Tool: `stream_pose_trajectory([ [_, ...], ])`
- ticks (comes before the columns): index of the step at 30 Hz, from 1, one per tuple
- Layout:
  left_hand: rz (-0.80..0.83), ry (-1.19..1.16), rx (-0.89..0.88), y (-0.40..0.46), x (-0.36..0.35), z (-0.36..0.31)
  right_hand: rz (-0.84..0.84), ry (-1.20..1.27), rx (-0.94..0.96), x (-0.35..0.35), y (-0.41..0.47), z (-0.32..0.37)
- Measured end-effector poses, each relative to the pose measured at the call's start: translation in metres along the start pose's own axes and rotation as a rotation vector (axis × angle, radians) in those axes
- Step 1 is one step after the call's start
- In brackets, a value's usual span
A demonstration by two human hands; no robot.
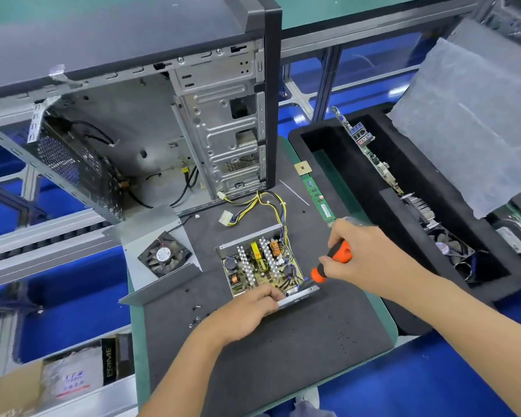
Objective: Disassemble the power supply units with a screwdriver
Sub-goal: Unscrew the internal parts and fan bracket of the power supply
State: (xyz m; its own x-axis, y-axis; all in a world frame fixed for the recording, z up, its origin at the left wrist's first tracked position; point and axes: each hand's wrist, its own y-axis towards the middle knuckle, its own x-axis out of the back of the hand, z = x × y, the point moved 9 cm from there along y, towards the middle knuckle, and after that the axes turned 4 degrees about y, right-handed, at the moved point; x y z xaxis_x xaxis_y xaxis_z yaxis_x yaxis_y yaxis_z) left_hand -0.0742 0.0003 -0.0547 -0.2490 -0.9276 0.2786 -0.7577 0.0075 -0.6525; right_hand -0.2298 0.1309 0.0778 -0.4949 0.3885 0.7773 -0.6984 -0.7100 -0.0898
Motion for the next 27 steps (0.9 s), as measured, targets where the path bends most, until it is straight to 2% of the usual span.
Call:
stream_pose_trajectory([
  [5, 0.082, 0.024, 0.038, 0.008, -0.005, 0.000, -0.019, 0.039, -0.034, 0.002, -0.004, -0.008],
  [27, 0.053, -0.003, 0.026, 0.003, -0.005, -0.009, -0.067, 0.084, -0.065, 0.006, -0.014, -0.018],
])
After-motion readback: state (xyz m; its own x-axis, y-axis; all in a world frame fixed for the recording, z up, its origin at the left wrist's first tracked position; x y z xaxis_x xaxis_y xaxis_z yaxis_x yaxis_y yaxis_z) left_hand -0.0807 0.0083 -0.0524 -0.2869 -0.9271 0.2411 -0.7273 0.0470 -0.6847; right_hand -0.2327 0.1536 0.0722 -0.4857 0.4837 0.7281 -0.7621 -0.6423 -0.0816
